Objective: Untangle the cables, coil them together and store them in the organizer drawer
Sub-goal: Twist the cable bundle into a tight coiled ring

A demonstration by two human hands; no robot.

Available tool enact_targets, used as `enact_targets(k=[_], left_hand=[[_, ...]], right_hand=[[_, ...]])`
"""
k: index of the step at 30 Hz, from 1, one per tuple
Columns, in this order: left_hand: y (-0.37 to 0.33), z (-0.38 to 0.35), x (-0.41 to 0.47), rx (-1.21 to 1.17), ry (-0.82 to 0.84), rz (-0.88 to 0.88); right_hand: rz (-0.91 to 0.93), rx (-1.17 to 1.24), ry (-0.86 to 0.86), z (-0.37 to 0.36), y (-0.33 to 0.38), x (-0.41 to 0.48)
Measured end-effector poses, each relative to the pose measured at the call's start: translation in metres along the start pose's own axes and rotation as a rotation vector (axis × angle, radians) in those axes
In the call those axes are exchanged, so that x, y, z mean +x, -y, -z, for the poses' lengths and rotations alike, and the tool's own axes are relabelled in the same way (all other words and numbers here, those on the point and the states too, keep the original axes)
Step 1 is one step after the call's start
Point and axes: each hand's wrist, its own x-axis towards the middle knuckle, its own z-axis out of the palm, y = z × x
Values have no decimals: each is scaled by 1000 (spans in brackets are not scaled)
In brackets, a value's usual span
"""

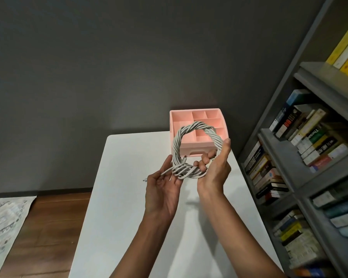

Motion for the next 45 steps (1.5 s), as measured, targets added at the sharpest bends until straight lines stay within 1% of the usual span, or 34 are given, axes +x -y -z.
enact_targets(k=[5,7,9,13,17,22,25,27,28,31,32,34,37,38,41,43,45], left_hand=[[-6,1,11,-112,-104,36],[-11,2,17,-70,-182,70],[-17,0,20,-42,-208,65],[-27,-2,25,-87,-181,103],[-29,-5,18,-95,-29,105],[-24,-8,18,-40,-54,81],[-18,-5,12,59,-87,101],[-17,-2,10,126,-101,160],[-17,0,8,171,-107,220],[-24,9,4,449,-150,435],[-27,11,3,488,-152,486],[-35,13,3,441,-155,523],[-46,10,5,289,-221,471],[-50,11,8,273,-242,438],[-55,9,14,295,-251,353],[-55,6,18,318,-234,310],[-51,4,23,392,-176,284]], right_hand=[[-5,-21,70,-1,-1,-7],[-36,-13,101,1,-2,-9],[-78,6,146,1,-3,-13],[-134,17,258,0,-9,-21],[-178,59,329,0,-8,-24],[-140,84,313,-2,-1,-22],[-107,62,280,-2,3,-21],[-76,50,261,-1,5,-20],[-53,38,254,-1,5,-19],[16,-16,247,-2,6,-19],[35,-37,247,-2,6,-19],[61,-69,250,-1,6,-20],[56,-77,256,0,5,-20],[41,-67,258,1,4,-19],[-46,-2,301,4,2,-16],[-114,38,375,5,1,-15],[-162,66,467,5,2,-13]])
